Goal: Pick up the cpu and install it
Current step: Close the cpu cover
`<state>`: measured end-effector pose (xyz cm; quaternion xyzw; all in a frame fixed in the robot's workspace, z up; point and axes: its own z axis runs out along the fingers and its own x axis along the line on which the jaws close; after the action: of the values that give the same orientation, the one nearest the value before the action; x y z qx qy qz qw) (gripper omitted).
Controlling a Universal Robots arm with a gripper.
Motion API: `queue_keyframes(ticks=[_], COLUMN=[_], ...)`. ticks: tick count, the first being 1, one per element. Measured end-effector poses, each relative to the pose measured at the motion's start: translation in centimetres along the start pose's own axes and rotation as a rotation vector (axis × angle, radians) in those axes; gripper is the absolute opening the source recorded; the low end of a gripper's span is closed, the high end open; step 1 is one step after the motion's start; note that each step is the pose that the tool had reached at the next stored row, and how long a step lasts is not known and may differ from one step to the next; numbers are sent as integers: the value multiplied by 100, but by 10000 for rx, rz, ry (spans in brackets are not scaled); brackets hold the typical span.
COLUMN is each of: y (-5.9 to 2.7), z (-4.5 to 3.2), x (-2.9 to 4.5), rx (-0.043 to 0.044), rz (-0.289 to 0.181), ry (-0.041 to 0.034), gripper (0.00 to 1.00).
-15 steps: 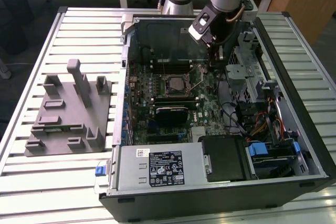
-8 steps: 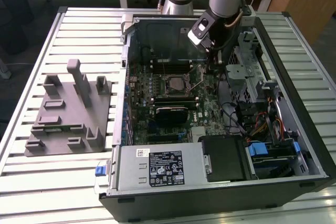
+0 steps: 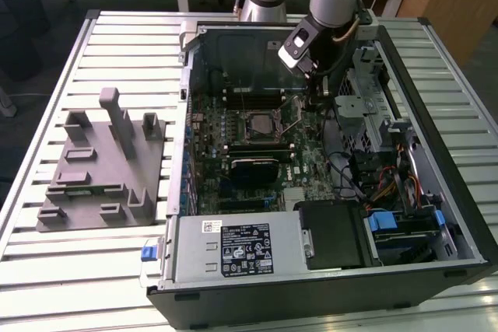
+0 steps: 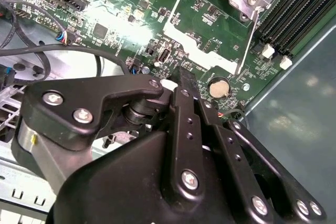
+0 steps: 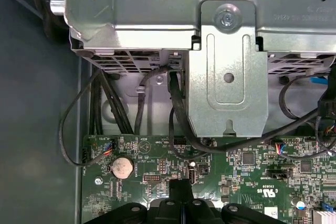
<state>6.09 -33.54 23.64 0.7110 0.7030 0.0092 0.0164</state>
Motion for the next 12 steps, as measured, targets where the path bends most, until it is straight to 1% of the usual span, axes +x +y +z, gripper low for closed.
queue_keyframes(ticks=[4,12], y=[-18,-152], z=[1,-4], x=[0,-2], rx=[-1,-1], rz=[10,29], ry=[4,21], gripper=[11,11])
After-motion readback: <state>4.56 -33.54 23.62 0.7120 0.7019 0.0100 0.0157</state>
